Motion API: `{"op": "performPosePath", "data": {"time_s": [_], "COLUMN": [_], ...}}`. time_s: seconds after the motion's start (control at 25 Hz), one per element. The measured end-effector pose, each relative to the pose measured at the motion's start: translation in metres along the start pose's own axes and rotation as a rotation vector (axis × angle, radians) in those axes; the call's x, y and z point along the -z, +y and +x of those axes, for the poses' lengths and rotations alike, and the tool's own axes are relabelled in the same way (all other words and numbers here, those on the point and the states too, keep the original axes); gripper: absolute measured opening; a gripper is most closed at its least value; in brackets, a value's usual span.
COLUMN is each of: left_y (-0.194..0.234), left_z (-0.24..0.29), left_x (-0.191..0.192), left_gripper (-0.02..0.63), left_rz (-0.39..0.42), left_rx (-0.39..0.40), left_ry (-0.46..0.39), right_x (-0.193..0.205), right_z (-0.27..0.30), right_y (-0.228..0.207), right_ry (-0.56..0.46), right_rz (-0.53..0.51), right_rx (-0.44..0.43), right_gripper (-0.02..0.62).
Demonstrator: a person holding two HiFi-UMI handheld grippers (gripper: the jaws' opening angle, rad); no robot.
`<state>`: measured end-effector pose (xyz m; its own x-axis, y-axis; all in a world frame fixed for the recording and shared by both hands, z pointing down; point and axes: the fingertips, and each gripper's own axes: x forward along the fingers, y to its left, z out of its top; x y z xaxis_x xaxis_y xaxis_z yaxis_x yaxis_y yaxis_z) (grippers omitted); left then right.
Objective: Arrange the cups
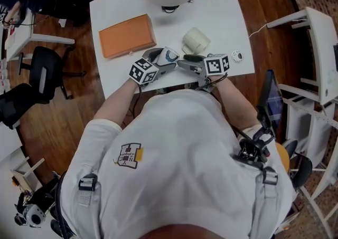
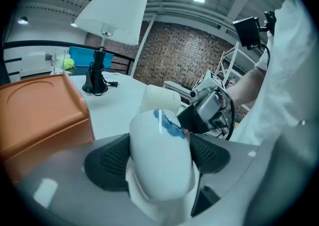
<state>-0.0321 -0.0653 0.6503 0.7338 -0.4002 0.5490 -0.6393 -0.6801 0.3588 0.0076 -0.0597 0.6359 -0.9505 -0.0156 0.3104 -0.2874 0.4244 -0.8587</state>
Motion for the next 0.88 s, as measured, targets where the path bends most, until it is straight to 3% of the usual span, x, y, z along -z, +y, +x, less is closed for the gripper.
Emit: {"op": "performPosePath", "data": {"time_s": [0.24,0.32,0.44,0.64,0.76,0.88], "left_y": [-0.023,-0.031,-0.031,-0.022,-0.014,-0.008], "left_z": [0.003,0.004,0.002,0.001,-0.001,-0.003], "left_x": [0.005,0.003,-0.002,-0.018,-0.028,-0.021], "left_gripper": [0.374,0.374,0.376,0.379,0.374,0.364], "left_rz": [0.160,0.230,0.272,0.391,0.435,0.469], "left_rx": [0.043,0.043,0.010,-0.094,-0.187,-0.271], "left_ry": [0.042,0.048,0.030,-0.043,-0.083,-0.066], "right_x": [-0.001,0.002,0.000,-0.024,-0.036,-0.036], "right_z": [0.022,0.030,0.032,0.027,0.028,0.035], "right_y": [0.006,0.003,0.001,0.012,0.022,0.031], "right_ry": [0.032,0.061,0.084,0.102,0.170,0.253], "right_rz": [0.138,0.158,0.098,-0.226,-0.544,-0.877], "right_rx": [-0.049,-0.017,0.066,0.296,0.485,0.627], "right_gripper": [0.403,0.388,0.365,0.362,0.362,0.364]}}
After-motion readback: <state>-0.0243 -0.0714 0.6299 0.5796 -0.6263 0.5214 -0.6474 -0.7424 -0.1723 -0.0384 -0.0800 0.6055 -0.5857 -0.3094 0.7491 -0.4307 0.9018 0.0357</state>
